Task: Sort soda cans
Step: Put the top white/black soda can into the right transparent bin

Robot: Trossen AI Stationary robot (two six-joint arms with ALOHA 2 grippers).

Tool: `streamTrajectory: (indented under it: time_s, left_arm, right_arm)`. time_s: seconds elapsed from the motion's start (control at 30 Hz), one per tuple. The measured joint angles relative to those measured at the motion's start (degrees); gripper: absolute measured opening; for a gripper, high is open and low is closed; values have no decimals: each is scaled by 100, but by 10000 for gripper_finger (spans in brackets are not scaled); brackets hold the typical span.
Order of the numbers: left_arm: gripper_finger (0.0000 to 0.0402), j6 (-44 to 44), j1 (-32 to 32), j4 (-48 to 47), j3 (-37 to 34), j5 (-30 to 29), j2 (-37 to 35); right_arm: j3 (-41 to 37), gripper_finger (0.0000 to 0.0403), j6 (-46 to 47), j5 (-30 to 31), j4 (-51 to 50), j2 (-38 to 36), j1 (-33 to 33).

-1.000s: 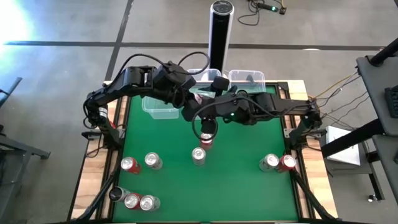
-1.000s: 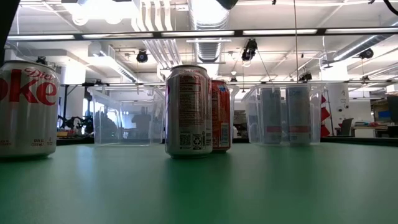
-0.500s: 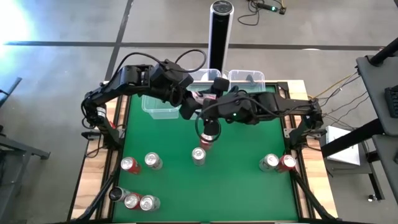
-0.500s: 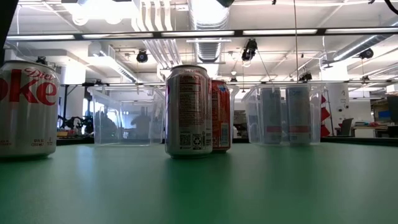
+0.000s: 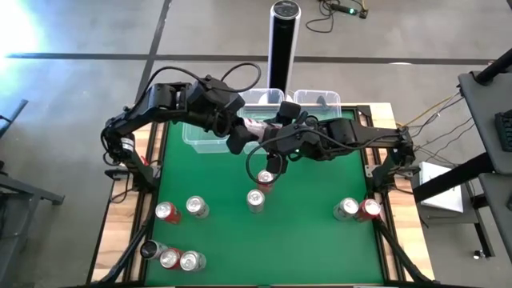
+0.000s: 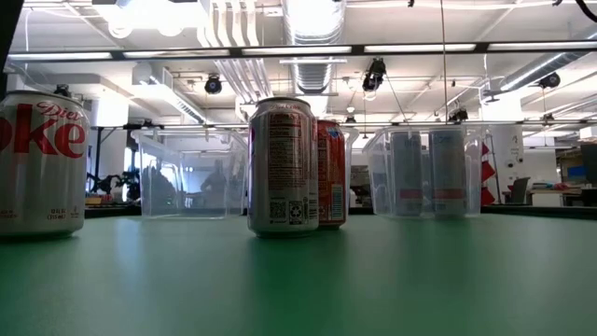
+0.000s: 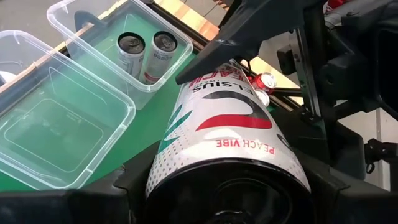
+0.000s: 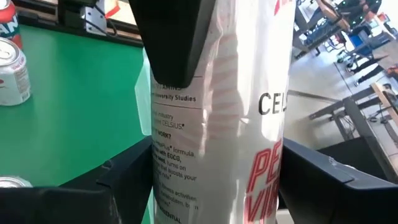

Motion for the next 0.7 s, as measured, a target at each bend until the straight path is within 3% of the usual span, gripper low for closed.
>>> streamTrajectory:
  time_s: [0.37, 0.5, 0.7]
  left_arm:
    - [247, 157, -4, 36, 0, -3, -2]
    - [273, 388, -2, 168, 29, -47, -10]
    - [313, 833, -11, 404, 116, -46, -355]
  right_arm:
    - [-2, 278, 54, 18, 56, -4, 0]
    - [-2, 259, 254, 42, 104, -32, -2]
    - [7, 239, 389, -467, 201, -226, 1]
